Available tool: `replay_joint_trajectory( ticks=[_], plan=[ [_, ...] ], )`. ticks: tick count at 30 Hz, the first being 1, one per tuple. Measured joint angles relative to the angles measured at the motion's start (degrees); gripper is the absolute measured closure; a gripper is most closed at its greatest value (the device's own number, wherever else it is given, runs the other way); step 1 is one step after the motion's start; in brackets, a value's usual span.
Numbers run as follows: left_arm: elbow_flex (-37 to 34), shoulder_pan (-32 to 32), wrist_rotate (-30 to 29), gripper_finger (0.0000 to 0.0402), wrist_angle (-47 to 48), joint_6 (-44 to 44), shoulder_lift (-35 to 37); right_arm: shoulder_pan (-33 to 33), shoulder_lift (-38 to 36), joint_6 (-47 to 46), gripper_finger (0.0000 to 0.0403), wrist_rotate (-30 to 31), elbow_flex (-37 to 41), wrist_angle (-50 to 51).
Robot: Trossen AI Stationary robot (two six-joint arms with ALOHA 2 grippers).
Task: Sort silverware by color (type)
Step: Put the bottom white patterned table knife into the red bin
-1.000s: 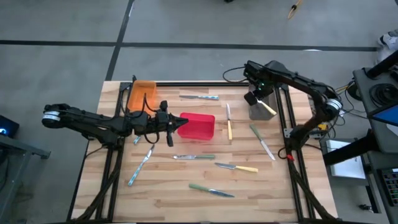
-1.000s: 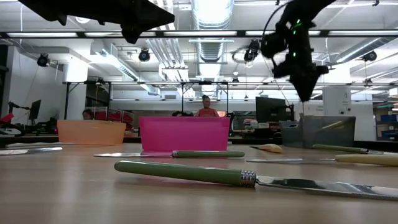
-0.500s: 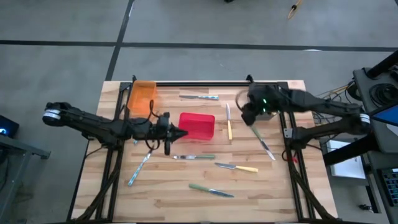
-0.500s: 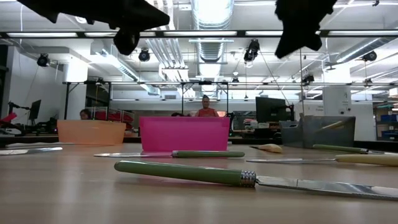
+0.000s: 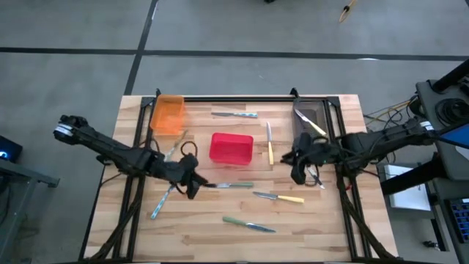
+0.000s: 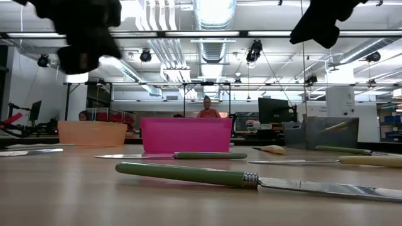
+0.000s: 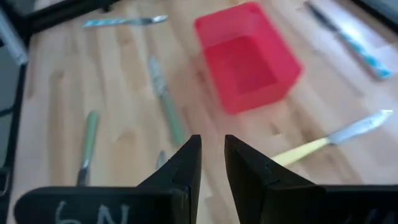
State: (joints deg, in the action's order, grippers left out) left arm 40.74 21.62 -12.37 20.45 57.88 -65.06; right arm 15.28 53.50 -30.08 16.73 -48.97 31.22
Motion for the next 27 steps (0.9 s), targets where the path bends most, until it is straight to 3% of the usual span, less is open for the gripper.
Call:
replay_joint_trajectory(
  ticks=[6,13,18,27],
  plan=[
    [9.36,3.48,6.21,0.0402,26.28,12.14,-4.96,5.2,3.2,0.07,0.0342,1.19,1.92,-3.78],
    [15.51,4.6,17.82,0.0402,46.22,18.68,-12.67,7.36,5.78,1.11,0.0342,2.38,1.99,-3.55],
    [14.36,4.62,21.86,0.0402,47.67,17.71,-16.22,7.35,5.78,4.95,0.0342,3.04,1.99,-3.43],
    [12.45,5.52,19.31,0.0402,46.74,17.63,-18.96,7.33,5.0,10.6,0.0342,5.88,1.99,-2.65]
  ],
)
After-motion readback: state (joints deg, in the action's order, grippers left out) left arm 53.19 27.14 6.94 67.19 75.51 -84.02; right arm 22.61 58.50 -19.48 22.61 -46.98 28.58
